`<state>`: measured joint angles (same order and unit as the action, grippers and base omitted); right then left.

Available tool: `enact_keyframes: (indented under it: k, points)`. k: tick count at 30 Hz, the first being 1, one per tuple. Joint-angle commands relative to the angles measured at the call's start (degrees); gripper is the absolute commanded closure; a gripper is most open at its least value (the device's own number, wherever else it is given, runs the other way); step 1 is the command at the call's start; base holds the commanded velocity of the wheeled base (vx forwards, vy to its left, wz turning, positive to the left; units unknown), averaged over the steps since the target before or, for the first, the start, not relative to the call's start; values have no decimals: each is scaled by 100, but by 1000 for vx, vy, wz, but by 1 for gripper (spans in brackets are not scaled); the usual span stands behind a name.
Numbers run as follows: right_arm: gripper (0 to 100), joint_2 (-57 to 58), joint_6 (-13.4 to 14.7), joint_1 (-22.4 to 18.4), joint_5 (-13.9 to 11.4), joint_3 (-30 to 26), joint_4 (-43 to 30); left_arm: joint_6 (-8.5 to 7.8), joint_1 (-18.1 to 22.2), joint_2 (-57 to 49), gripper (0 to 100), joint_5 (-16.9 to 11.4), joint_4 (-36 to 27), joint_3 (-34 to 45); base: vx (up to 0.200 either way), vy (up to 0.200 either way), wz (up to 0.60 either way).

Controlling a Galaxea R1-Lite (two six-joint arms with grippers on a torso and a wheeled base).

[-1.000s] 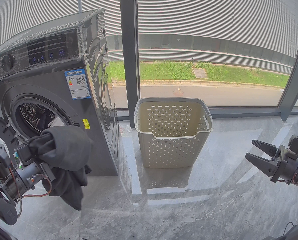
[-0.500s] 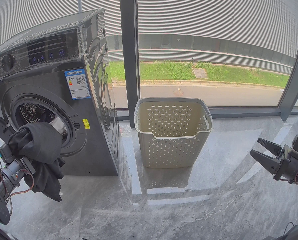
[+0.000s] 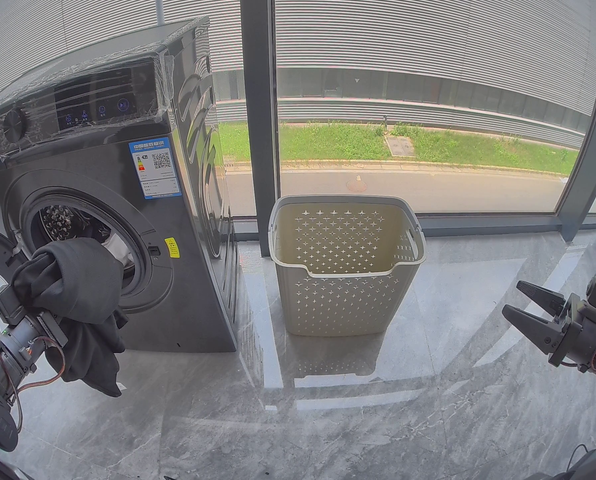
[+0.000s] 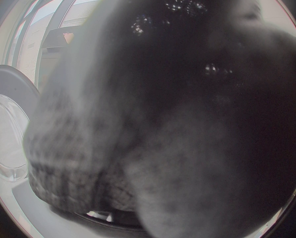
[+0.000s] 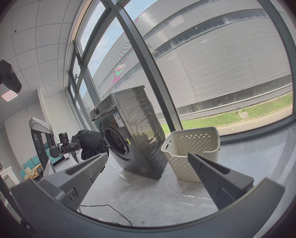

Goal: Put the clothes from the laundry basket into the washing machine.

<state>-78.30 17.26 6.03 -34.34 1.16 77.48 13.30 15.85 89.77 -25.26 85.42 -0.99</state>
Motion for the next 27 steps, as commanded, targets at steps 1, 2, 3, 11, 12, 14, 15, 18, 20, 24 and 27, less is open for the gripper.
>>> enact_keyframes:
  k: [1,2,3,11,12,14,15,18,20,24,27]
  points:
    - [0,-10,-4,3,-11,-2,4,-3,-3,5,100,-5,10,99,0,200,0]
    - [0,-10,-4,3,-11,7,4,-3,-3,5,100,-5,1,99,0,200,0]
    - [0,-10,-4,3,-11,-2,-5,6,-3,5,100,-5,-8,99,0,200,0]
    - [0,-19,-4,12,-20,7,-5,6,-3,40,100,-32,-17,99,0,200,0]
    - [0,-19,-4,12,-20,7,-5,6,-3,40,100,-32,-17,99,0,200,0]
    - [0,-27,-4,12,-20,7,4,6,-3,58,100,-32,-17,99,0,200,0]
    - [0,-27,-4,12,-20,7,-5,6,-3,58,100,-32,-17,99,0,200,0]
    - [0,-36,-4,12,-20,16,4,6,-3,58,100,-32,-17,99,0,200,0]
    - [0,-36,-4,12,-20,16,4,-3,-3,58,100,-32,-8,99,0,200,0]
    - [0,-45,-4,12,-20,16,4,-3,-3,58,100,-32,-8,99,0,200,0]
    - [0,-45,-4,21,-20,25,-5,-3,-3,58,100,-32,-17,99,0,200,0]
